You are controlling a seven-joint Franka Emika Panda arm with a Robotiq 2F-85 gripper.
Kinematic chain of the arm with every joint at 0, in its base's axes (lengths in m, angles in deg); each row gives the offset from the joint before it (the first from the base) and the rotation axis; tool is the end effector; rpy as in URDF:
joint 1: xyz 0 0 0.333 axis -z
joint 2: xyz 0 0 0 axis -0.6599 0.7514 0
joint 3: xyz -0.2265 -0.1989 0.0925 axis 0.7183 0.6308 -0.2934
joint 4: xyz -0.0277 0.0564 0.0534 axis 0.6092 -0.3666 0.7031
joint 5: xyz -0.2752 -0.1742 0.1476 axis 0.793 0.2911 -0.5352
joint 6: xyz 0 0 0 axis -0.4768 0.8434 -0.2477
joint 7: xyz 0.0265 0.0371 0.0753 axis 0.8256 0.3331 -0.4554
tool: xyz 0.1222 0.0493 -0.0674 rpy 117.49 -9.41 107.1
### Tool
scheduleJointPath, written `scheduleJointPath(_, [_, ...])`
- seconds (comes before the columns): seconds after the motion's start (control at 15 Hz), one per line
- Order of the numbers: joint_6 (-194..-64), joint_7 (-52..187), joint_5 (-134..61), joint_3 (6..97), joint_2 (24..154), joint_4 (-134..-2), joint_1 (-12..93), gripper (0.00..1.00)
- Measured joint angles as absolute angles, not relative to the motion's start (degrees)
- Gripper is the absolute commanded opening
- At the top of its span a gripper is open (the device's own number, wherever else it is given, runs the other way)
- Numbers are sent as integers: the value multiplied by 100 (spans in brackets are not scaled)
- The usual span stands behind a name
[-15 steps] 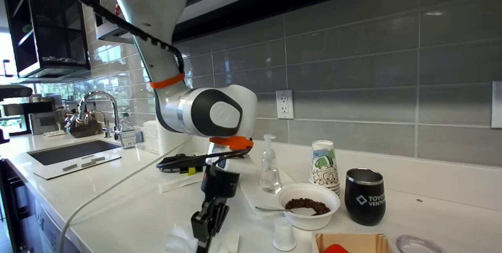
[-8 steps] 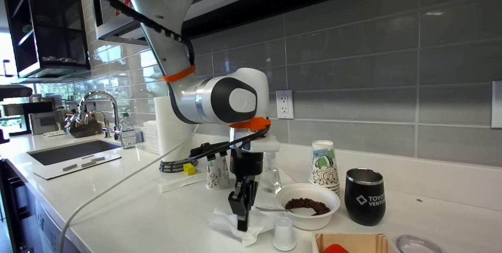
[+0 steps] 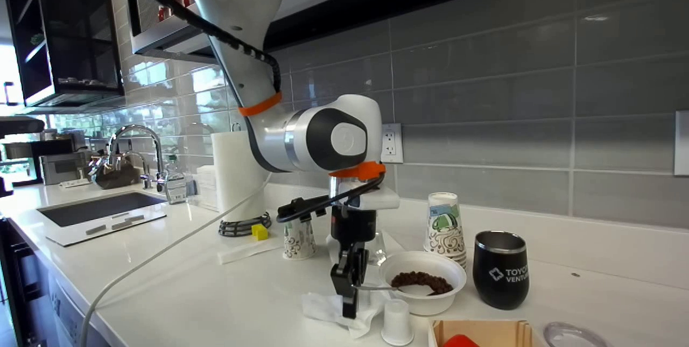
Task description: Use the napkin to wipe the table
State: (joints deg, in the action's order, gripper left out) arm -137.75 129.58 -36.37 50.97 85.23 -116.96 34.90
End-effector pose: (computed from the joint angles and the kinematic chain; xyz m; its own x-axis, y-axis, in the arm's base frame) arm 0.4351 0.0189 0.1869 0.4808 -0.8759 -0.0404 -0.8585 -0.4796 0.1813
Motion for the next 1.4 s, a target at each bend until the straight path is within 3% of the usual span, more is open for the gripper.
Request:
scheduleJointPath(0.8, [-13541,13038,-3217,5490,8306,-12446,3570,0])
scheduleJointPath(1.4, [-14035,12854,-3348,5065,7964,-12536,3635,0])
